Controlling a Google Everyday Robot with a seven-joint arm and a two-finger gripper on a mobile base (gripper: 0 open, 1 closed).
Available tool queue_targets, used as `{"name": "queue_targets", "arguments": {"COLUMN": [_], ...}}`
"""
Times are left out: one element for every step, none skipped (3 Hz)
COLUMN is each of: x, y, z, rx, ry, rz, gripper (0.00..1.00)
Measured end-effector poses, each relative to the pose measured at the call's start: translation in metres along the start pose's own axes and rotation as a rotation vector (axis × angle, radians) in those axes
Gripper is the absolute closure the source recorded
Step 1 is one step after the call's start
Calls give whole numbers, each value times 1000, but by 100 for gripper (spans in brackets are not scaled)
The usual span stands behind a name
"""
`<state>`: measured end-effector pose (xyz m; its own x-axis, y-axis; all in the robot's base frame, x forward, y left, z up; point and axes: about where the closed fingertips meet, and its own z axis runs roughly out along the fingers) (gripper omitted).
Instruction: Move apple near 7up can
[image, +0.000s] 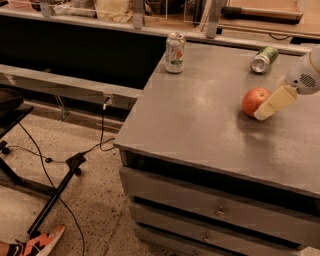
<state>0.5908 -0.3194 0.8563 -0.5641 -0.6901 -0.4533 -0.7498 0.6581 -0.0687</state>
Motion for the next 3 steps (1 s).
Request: {"name": "queue_targets", "arguments": {"x": [-8, -16, -24], "y": [7, 18, 23], "z": [16, 22, 11], "rx": [-69, -138, -173], "ry": [-74, -149, -256], "rz": [1, -6, -5], "gripper": [41, 65, 88]}}
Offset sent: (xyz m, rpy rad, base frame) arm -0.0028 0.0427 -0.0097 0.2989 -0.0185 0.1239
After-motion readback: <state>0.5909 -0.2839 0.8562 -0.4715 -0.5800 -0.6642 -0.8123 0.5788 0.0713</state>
